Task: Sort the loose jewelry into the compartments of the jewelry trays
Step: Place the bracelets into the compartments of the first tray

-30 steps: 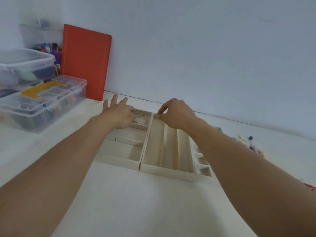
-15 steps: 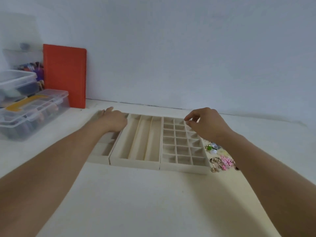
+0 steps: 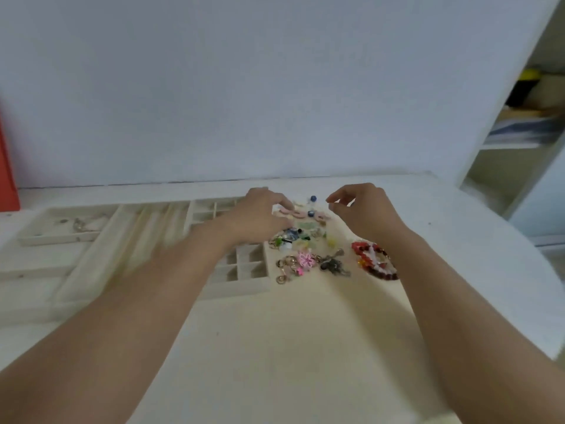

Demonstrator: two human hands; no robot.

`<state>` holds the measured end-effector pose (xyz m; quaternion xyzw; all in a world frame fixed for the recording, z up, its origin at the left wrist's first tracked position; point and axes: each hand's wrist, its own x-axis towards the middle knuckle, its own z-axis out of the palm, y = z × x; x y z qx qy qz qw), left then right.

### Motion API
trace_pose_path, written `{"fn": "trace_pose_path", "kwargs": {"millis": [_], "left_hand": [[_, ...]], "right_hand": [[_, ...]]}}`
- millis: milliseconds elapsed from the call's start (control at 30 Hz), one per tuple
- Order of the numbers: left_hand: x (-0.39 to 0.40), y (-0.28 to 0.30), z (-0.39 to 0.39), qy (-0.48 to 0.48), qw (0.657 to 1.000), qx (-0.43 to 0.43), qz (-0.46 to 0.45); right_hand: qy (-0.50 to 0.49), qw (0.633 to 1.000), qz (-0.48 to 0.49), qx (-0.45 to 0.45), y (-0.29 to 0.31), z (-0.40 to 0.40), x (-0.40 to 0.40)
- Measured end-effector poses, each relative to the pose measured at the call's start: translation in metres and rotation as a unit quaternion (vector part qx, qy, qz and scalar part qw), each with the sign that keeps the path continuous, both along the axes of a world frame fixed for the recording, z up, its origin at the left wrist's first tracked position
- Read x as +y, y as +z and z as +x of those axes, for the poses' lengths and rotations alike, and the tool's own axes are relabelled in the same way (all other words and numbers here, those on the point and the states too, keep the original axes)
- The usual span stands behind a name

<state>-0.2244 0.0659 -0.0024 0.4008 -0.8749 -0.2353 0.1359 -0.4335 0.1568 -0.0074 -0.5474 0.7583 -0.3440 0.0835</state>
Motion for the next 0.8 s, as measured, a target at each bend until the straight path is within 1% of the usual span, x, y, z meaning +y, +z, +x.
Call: {"fn": "trace_pose_path", "kwargs": {"millis": [67, 200, 233, 333, 433, 567, 700, 800], "left_hand": [[0.013, -0.007, -0.032, -0.034, 0.999, -0.010, 0.019], [0.029, -0.018, -0.075, -0.067, 0.997, -0.013, 0.039], [0.031, -0.019, -0.082, -0.072, 0.997, -0.019, 0.035], [0.037, -0.025, -0.101, -0.088, 0.995, -0.032, 0.034], [0.037, -0.031, -0.108, -0.082, 0.996, -0.036, 0.013], [0.034, -0.031, -0.109, -0.091, 0.995, -0.052, 0.000], [0.032, -0.030, -0.107, -0.095, 0.994, -0.049, 0.005], [0.032, -0.031, -0.107, -0.100, 0.994, -0.043, -0.018]], "right_hand": [[-0.027, 0.999, 0.021, -0.003, -0.010, -0.017, 0.012], [-0.064, 0.985, 0.158, 0.013, -0.012, -0.046, 0.030], [-0.068, 0.982, 0.178, 0.017, -0.011, -0.050, 0.034], [-0.077, 0.975, 0.206, 0.027, -0.007, -0.056, 0.039], [-0.057, 0.968, 0.242, 0.026, -0.002, -0.052, 0.043], [-0.026, 0.966, 0.256, 0.021, 0.001, -0.053, 0.048], [-0.046, 0.975, 0.218, 0.000, 0.001, -0.050, 0.048], [-0.057, 0.978, 0.201, -0.005, 0.001, -0.048, 0.048]]}}
